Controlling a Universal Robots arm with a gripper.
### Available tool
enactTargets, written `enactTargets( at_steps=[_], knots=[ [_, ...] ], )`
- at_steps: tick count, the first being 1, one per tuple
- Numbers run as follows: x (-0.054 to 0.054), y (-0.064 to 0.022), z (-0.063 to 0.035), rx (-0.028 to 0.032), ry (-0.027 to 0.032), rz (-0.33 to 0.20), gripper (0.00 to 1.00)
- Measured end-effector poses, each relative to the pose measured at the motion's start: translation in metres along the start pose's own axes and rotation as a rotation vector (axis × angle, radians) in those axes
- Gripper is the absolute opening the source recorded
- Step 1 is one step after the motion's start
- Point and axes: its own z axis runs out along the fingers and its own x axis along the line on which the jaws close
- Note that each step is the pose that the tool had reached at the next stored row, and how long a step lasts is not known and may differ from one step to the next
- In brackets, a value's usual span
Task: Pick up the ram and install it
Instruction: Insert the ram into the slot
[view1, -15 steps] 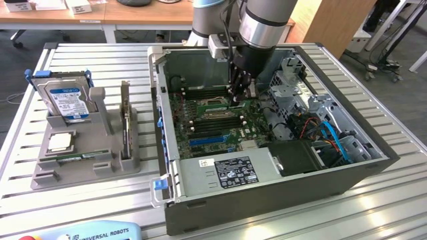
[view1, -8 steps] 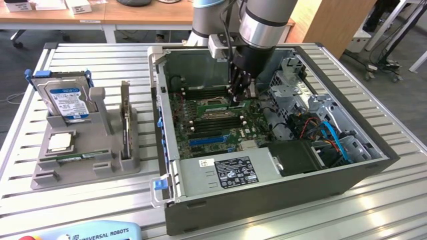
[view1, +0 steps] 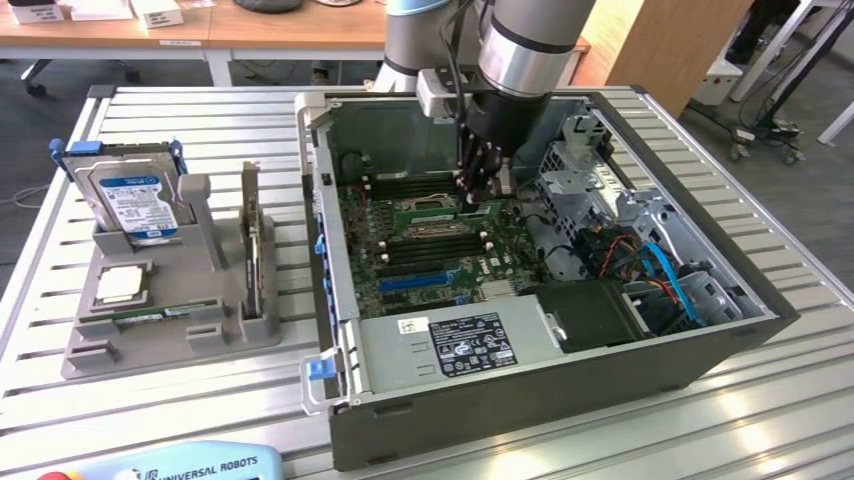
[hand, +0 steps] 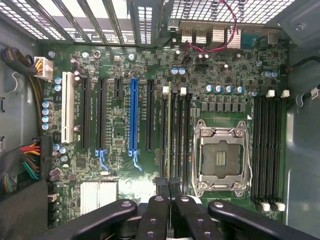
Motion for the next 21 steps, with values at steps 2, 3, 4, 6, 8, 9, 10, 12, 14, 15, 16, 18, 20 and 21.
enactTargets(
  at_steps=[2,3,4,6,8,9,10,12,14,15,16,18,20,21],
  knots=[
    [0.0,-0.001,0.0,0.0001,0.0,0.0,0.11],
    [0.0,-0.0014,0.0,0.0001,-0.0001,0.0,0.11],
    [0.0,-0.0018,0.0,0.0001,-0.0001,0.0,0.11],
    [0.0,-0.0023,0.0,0.0001,0.0,0.001,0.11],
    [0.0,-0.0027,0.0001,0.0002,-0.0002,0.003,0.11],
    [0.0,-0.0029,0.0001,0.0002,-0.0001,0.003,0.11],
    [0.0,-0.0032,0.0002,0.0002,-0.0002,0.004,0.11],
    [0.0,-0.0034,0.0004,0.0004,-0.0004,0.008,0.11],
    [0.0,-0.0035,0.0004,0.0005,-0.0004,0.009,0.11],
    [0.0,-0.0036,0.0004,0.0005,-0.0004,0.009,0.11],
    [0.0,-0.0036,0.0004,0.0005,-0.0004,0.009,0.11],
    [0.0,-0.0036,0.0005,0.0005,-0.0005,0.009,0.11],
    [0.0,-0.0037,0.0017,0.0006,-0.0008,0.009,0.11],
    [0.0001,-0.0037,0.0021,0.0005,-0.0005,0.009,0.11]
  ],
)
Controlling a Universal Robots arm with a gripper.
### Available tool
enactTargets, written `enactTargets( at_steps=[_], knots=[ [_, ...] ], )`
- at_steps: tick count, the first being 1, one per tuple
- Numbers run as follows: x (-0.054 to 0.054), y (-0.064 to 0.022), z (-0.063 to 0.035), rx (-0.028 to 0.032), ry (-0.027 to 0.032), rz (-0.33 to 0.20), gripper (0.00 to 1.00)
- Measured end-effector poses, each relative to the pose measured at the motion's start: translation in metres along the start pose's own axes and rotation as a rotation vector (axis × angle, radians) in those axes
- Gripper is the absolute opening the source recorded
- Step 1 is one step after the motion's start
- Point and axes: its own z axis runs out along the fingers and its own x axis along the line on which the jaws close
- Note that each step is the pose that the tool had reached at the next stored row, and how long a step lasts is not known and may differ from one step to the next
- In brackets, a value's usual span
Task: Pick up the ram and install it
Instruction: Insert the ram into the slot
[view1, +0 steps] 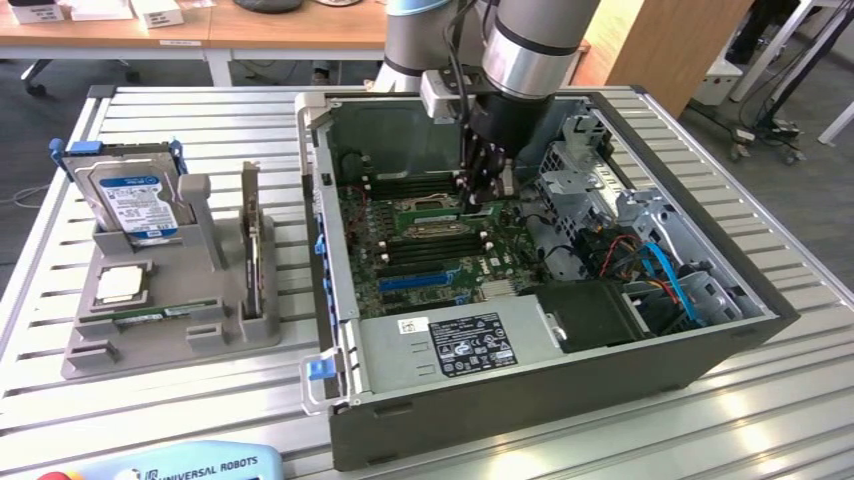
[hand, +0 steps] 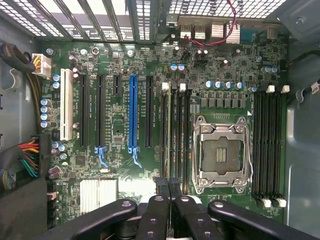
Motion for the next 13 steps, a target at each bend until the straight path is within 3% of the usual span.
enactTargets(
  at_steps=[13],
  knots=[
    [0.001,-0.0005,0.0108,0.0,0.0001,0.0,0.11]
  ],
)
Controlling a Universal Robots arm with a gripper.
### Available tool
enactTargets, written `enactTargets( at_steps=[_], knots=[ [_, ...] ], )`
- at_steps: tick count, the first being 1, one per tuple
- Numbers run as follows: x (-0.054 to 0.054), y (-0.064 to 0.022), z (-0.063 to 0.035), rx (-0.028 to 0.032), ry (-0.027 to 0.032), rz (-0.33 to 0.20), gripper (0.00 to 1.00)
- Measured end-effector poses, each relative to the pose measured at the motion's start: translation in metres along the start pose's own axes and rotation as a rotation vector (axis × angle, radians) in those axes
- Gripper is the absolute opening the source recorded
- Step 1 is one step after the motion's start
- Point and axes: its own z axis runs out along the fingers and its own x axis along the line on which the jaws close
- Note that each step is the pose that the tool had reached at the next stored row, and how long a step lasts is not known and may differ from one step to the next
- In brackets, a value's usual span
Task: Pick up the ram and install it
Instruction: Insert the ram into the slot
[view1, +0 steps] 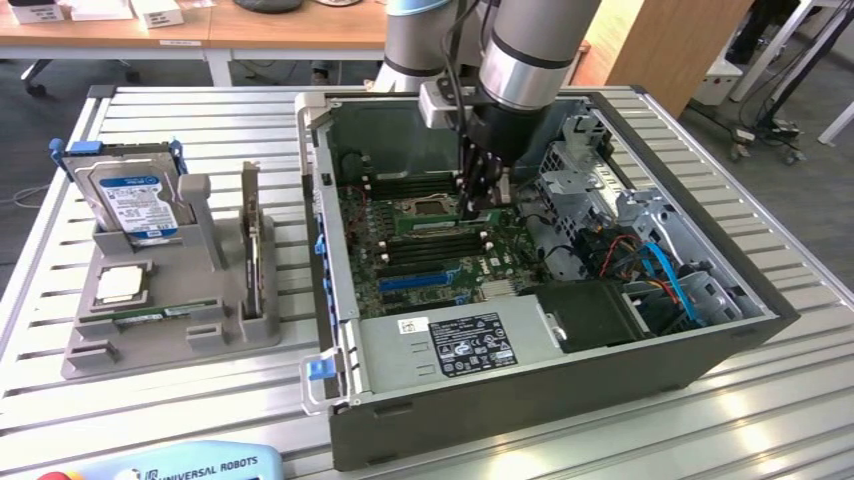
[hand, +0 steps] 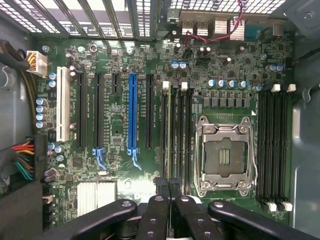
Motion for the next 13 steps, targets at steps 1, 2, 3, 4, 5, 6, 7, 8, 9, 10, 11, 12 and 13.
enactTargets(
  at_steps=[1,2,3,4,5,6,7,8,9,10,11,12,13],
  knots=[
    [0.0,0.0,0.0007,0.0,0.0,0.0,0.11],
    [0.0001,-0.0001,0.0014,0.0,0.0,0.0,0.11],
    [0.0001,-0.0001,0.002,0.0,0.0,0.0,0.11],
    [0.0001,-0.0001,0.0026,0.0,0.0,0.0,0.11],
    [0.0002,-0.0001,0.0033,0.0,0.0,0.0,0.11],
    [0.0002,-0.0002,0.0039,-0.0001,0.0,0.0,0.11],
    [0.0002,-0.0002,0.0045,0.0,-0.0001,0.0,0.11],
    [0.0002,-0.0002,0.0052,0.0,0.0,0.0,0.11],
    [0.0003,-0.0003,0.0059,0.0,0.0,0.0,0.11],
    [0.0003,-0.0003,0.0073,0.0,-0.0002,0.0,0.11],
    [0.0004,-0.0004,0.008,0.0,-0.0002,0.0,0.11],
    [0.0005,-0.0004,0.0093,0.0,-0.0002,0.0,0.11],
    [0.0005,-0.0005,0.01,0.0,-0.0002,0.0,0.11]
  ],
)
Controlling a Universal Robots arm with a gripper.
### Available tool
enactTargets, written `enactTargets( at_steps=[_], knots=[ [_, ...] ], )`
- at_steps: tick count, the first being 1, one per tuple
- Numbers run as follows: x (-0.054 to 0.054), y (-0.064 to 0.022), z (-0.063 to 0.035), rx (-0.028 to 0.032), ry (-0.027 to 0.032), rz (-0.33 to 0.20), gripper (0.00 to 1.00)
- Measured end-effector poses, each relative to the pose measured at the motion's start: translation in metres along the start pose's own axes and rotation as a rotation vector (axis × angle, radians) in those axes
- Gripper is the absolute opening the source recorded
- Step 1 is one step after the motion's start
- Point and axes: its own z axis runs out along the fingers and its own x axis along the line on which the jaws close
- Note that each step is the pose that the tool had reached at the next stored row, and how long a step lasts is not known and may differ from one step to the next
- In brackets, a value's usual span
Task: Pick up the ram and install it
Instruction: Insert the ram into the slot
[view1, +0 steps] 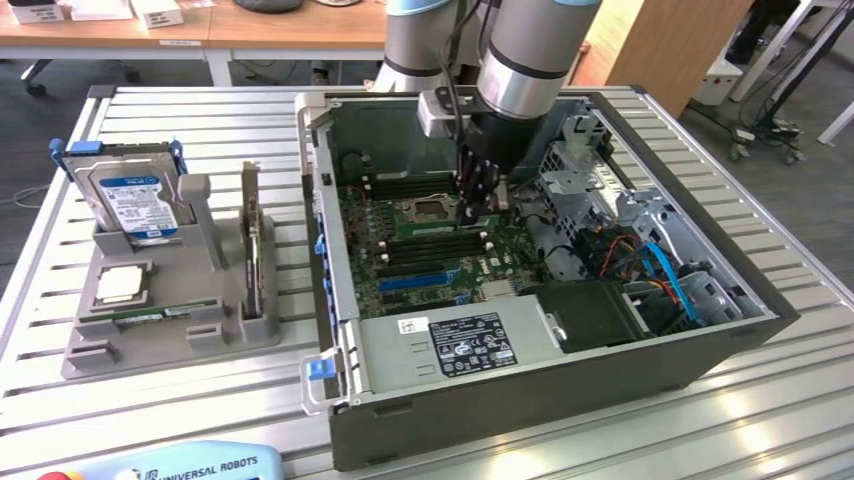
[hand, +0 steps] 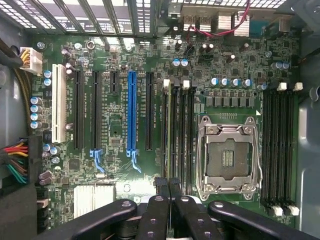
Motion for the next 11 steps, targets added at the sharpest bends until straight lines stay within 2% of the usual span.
enactTargets(
  at_steps=[11],
  knots=[
    [0.0003,-0.0003,0.0063,0.0,-0.0002,0.0,0.11]
  ],
)
